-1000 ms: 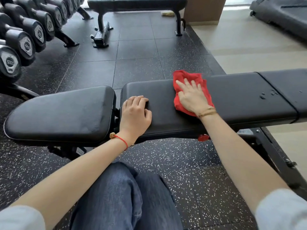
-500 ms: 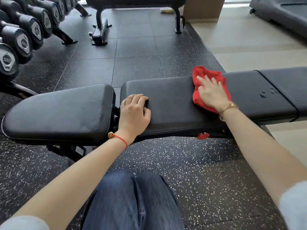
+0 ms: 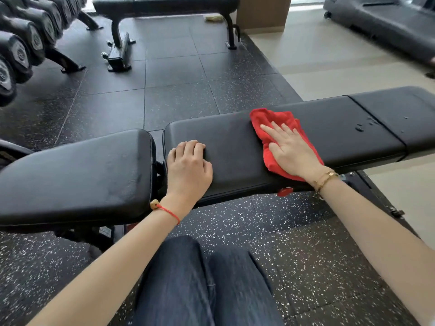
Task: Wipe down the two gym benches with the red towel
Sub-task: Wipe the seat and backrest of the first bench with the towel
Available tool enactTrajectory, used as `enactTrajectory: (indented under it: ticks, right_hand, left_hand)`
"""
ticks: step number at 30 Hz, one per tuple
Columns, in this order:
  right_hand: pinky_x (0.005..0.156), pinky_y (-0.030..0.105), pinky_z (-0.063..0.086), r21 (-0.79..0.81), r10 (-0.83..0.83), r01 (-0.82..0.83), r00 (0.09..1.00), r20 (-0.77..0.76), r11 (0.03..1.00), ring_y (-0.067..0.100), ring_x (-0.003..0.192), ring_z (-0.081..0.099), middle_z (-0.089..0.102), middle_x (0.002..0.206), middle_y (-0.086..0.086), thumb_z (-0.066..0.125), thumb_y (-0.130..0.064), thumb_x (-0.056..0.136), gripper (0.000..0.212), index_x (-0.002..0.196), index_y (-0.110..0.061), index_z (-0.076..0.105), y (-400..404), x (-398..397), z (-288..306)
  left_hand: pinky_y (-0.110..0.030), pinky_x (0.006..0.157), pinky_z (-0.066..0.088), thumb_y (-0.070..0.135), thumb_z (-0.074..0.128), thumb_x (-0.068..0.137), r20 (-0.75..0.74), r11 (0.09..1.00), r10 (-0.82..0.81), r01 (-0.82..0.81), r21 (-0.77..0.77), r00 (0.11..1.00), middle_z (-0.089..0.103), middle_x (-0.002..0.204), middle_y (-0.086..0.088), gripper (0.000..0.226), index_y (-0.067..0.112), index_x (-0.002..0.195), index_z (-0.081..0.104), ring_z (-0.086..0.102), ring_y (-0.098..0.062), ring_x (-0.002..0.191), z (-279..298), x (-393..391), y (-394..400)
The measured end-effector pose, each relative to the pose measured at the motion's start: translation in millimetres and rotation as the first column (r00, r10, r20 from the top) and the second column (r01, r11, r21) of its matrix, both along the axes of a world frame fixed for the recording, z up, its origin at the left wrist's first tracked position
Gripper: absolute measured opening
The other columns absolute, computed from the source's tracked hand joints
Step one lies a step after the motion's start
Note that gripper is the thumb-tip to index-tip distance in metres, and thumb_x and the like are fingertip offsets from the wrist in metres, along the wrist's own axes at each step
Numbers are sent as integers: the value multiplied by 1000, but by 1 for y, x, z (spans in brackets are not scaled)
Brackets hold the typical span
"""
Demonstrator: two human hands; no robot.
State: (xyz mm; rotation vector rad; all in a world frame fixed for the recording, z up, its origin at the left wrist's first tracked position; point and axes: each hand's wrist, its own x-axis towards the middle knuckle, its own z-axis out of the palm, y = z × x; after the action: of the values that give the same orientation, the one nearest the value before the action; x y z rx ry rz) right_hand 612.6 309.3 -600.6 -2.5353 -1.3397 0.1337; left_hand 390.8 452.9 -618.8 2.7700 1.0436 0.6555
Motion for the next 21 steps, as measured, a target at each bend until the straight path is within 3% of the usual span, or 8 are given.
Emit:
enactTrajectory:
  ticks: [4, 11, 21]
  right_hand:
    - [122, 43, -1, -66, -218, 218, 976, 2, 974, 30, 150, 8, 10, 163, 7, 29, -25, 102, 54, 155, -26, 19, 32, 16, 10]
    - [123, 39, 1, 40, 31, -32, 999, 9, 999, 22, 151, 10, 15, 163, 1, 37, -20, 99, 57, 153, -33, 22, 26, -42, 1]
    - [122, 41, -1, -22, -186, 186, 983, 11, 982, 23, 151, 8, 13, 163, 3, 31, -23, 101, 55, 154, -29, 20, 40, 13, 8]
  left_hand:
    - [-43, 110, 33, 21, 48, 90, 23, 997, 28, -27, -71, 999, 59, 130, -7, 37, 11, 124, 59, 48, -29, 125, 6, 10, -4]
    - [-47, 118, 20, 26, 42, 94, -10, 991, -79, 78, -108, 997, 46, 147, -6, 48, 15, 140, 47, 37, -26, 138, 11, 45, -32]
    - [-49, 120, 15, 28, 40, 95, -21, 973, -138, 131, -192, 990, 39, 152, -6, 50, 15, 143, 43, 29, -26, 143, 14, 79, -53]
